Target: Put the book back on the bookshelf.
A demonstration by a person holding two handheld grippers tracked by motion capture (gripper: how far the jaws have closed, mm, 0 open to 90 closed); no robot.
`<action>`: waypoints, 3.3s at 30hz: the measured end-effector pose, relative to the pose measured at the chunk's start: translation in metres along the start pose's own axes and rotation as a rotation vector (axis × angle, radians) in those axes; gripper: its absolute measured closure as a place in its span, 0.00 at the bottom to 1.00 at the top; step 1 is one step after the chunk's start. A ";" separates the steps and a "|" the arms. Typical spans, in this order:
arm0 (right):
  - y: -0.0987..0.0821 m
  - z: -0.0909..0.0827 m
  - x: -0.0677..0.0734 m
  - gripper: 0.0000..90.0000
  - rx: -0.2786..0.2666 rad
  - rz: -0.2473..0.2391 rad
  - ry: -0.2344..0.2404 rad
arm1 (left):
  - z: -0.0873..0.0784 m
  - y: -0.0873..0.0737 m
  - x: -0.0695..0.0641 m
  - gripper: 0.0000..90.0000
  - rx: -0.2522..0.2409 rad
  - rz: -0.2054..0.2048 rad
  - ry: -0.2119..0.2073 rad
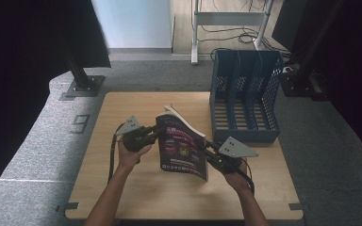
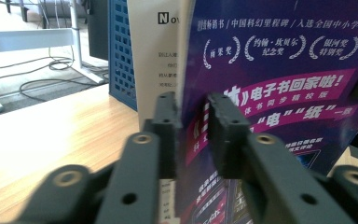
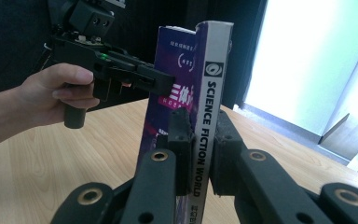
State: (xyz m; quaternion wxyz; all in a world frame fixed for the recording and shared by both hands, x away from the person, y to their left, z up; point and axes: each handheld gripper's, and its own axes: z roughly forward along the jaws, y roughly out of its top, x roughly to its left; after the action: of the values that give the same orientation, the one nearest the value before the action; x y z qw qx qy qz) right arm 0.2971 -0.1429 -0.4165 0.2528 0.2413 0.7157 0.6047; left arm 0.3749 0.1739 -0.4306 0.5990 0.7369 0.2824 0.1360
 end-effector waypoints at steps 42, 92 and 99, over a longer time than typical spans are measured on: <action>0.004 0.007 0.001 0.89 0.046 -0.042 -0.026 | 0.018 0.010 -0.001 0.36 0.021 0.013 -0.046; 0.003 -0.001 -0.007 0.87 0.033 -0.040 0.028 | 0.010 0.015 0.000 0.91 -0.037 0.020 -0.073; 0.003 -0.002 -0.007 0.86 0.033 -0.039 0.016 | 0.005 0.013 0.000 0.98 -0.049 0.016 -0.129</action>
State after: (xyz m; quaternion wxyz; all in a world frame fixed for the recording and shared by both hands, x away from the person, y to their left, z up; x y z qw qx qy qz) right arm 0.3016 -0.1487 -0.4125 0.2550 0.2264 0.7322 0.5896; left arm 0.3806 0.1683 -0.4192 0.6326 0.7316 0.2337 0.0999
